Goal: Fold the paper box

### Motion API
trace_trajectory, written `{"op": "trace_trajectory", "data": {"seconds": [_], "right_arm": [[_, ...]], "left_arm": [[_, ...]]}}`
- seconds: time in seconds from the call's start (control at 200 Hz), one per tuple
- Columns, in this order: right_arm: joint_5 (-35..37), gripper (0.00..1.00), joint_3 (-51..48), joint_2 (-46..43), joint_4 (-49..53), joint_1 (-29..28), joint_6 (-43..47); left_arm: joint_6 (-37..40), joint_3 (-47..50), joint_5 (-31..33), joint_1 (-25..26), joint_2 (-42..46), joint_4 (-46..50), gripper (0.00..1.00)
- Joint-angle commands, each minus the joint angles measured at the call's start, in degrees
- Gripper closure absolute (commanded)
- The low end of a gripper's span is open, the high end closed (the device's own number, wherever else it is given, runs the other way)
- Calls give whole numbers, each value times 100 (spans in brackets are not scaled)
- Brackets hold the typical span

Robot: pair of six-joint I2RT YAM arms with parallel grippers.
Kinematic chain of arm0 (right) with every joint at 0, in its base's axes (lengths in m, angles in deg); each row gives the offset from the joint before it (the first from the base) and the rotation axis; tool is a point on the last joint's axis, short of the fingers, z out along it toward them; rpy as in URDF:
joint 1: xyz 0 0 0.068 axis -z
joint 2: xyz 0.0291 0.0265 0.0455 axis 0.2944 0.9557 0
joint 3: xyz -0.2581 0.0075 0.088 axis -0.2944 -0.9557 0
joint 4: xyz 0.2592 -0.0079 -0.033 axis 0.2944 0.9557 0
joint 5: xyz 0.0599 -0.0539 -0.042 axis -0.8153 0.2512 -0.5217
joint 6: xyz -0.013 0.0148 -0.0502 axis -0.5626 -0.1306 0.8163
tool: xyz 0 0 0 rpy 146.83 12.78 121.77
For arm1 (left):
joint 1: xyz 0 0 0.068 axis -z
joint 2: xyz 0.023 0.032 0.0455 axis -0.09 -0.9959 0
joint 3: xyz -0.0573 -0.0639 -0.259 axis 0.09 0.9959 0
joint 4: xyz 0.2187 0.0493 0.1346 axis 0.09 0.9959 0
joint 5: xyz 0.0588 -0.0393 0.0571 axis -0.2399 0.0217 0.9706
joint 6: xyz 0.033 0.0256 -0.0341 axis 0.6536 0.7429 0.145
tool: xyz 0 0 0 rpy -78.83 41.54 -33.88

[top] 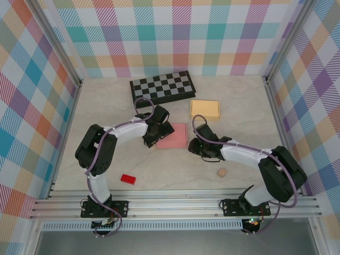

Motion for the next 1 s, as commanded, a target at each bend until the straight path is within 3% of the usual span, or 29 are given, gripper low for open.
{"op": "trace_trajectory", "data": {"seconds": [0.0, 0.395, 0.54, 0.605, 0.675, 0.745, 0.905, 0.995], "right_arm": [[-73, 62, -11, -191, 408, -11, 137], [-180, 63, -55, -585, 582, -28, 223], [-166, 63, 22, -677, 755, -76, 271], [-164, 63, 60, -736, 832, -97, 271], [-155, 63, 112, -782, 959, -120, 205], [-192, 63, 146, -816, 1014, -159, 82], [-448, 64, 176, -684, 833, -204, -350], [-601, 67, 222, -440, 590, -217, -548]], "left_arm": [[255, -171, 121, 11, -244, 940, 0], [645, -764, 21, -33, 193, 1143, 0], [1192, -984, -247, -115, 411, 918, 0], [1849, -1073, -604, -202, 556, 593, 0], [2877, -1197, -1482, -390, 641, 169, 0], [3834, -1573, -2045, -628, 502, 324, 1], [5602, -2638, -3212, -1154, -556, 1050, 6], [5888, -3334, -3770, -1386, -1384, 1359, 16]]}}
